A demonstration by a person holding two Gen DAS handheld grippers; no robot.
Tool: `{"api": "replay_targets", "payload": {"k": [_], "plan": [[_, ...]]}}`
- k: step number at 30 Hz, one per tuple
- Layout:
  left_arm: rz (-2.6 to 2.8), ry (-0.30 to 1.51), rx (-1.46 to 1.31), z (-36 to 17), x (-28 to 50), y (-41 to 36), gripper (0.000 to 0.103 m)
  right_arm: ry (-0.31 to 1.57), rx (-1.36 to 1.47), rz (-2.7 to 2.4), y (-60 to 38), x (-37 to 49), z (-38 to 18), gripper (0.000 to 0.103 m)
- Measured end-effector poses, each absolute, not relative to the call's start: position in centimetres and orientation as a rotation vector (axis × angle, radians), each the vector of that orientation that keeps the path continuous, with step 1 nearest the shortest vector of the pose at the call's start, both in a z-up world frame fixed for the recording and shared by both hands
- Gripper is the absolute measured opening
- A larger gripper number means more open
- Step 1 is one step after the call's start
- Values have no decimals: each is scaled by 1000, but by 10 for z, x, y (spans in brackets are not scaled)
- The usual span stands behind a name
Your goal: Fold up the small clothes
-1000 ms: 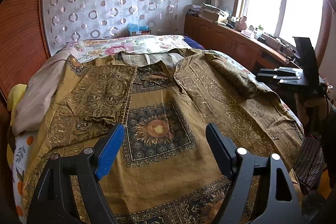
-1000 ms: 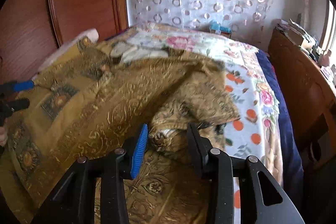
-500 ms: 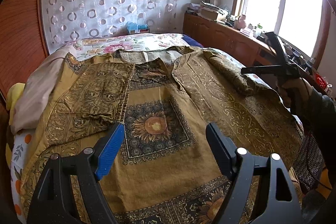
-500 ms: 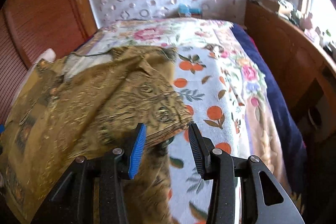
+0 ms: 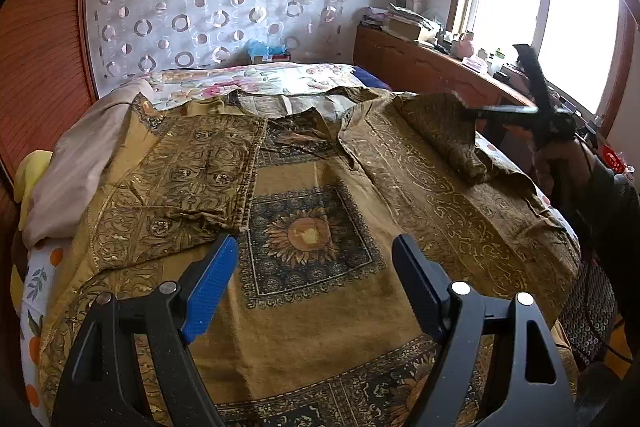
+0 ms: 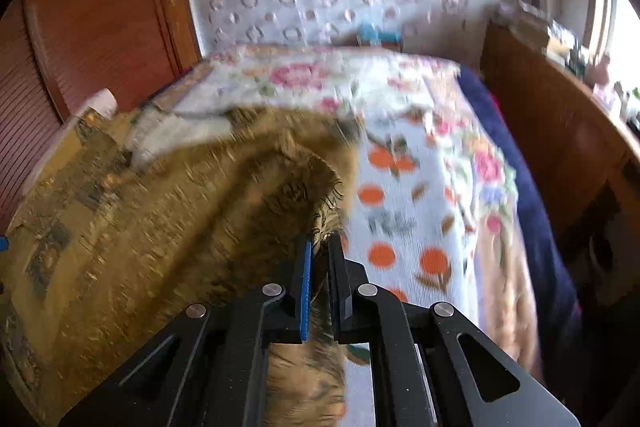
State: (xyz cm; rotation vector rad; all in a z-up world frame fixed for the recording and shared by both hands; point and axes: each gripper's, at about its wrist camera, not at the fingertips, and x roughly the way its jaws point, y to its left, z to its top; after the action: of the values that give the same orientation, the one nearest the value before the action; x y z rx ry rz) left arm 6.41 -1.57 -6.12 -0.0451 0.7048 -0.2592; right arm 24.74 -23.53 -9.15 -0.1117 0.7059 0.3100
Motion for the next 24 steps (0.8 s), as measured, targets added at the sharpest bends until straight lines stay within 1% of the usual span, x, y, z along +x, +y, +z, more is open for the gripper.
{"api": "replay_targets", "payload": {"k": [4, 10, 11, 12, 14, 19, 24], "plan": [[-254, 702, -49, -60, 64, -13, 80, 641, -141, 353, -216, 238, -74, 7], [-243, 700, -56, -60, 65, -8, 80, 634, -192, 448, -181, 226, -65, 8], [-242, 700, -57, -60, 65, -7, 80, 635, -193, 449, -180, 226, -65, 16], [-241, 700, -58, -60, 65, -6, 80, 634, -183, 455, -180, 225, -63, 31], [-239, 699, -60, -60, 66, -4, 80, 618, -166, 468, -182, 223, -61, 41], [-231, 697, -63, -62, 67, -1, 80, 622, -194, 412, -191, 225, -70, 42], [-212, 701, -80, -64, 71, 9, 80, 711, -216, 327, -200, 243, -100, 42]]}}
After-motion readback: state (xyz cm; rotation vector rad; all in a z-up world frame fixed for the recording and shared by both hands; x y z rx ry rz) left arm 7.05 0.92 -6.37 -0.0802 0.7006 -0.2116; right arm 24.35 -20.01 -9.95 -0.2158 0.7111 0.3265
